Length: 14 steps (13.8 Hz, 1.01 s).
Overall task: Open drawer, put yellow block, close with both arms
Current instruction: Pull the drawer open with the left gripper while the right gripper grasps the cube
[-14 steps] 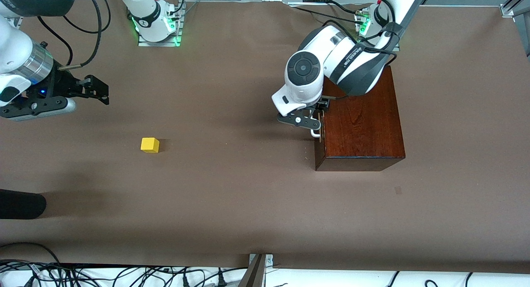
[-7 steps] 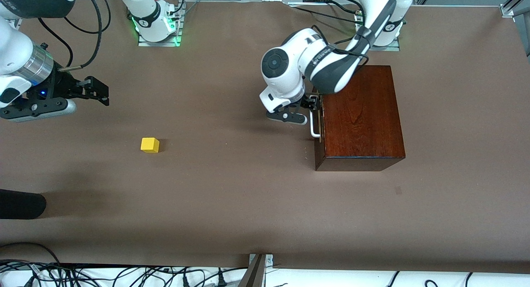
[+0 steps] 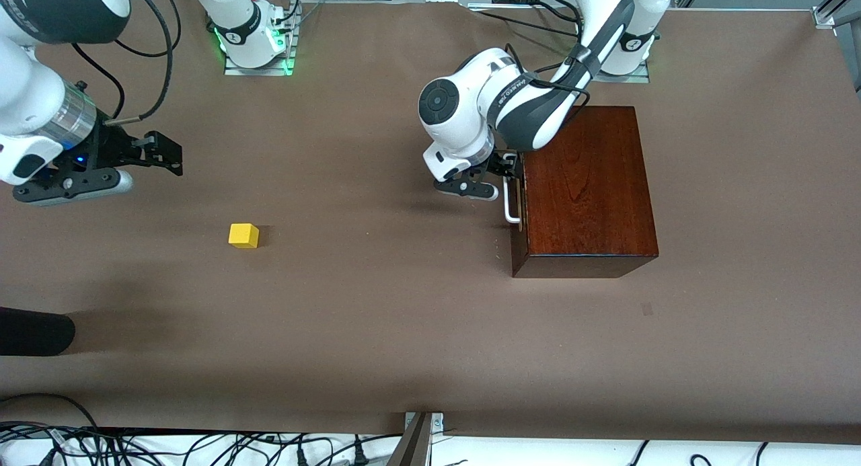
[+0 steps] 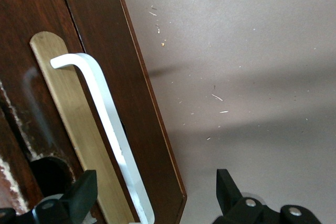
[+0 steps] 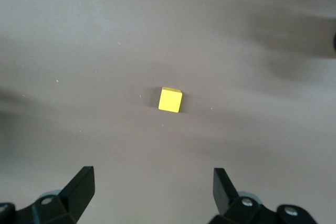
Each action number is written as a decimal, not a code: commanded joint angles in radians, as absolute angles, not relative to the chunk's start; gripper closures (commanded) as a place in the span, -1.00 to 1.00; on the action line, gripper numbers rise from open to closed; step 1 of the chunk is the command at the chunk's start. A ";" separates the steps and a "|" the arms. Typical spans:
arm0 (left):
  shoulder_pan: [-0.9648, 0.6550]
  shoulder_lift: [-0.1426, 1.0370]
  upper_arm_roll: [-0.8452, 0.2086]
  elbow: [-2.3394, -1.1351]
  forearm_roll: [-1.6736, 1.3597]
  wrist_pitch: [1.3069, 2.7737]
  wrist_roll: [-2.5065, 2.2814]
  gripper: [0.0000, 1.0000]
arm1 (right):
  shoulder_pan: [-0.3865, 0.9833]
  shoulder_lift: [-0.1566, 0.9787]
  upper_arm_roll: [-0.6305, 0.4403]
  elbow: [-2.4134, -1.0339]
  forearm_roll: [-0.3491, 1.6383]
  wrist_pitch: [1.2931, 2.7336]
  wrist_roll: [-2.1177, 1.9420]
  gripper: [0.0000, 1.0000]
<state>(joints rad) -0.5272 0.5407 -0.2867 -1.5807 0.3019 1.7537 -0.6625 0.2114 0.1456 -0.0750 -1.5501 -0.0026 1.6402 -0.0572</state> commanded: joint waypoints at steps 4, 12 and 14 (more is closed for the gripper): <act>-0.526 0.560 -0.287 -1.605 0.328 1.790 -0.699 -1.00 | 0.213 0.167 -0.071 -1.693 0.003 1.790 -0.006 -1.00; -0.535 0.607 -0.288 -1.603 0.328 1.864 -0.764 -1.00 | 0.210 0.288 -0.071 -1.925 0.018 2.158 0.063 -1.00; -0.558 0.617 -0.290 -1.594 0.327 1.887 -0.813 -1.00 | 0.207 0.305 -0.071 -2.001 0.018 2.283 0.063 -1.00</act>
<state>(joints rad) -0.5324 0.5982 -0.2859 -1.6006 0.3029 1.8440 -0.7613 0.2123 0.3094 -0.0734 -1.9308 -0.0008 2.1888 0.0518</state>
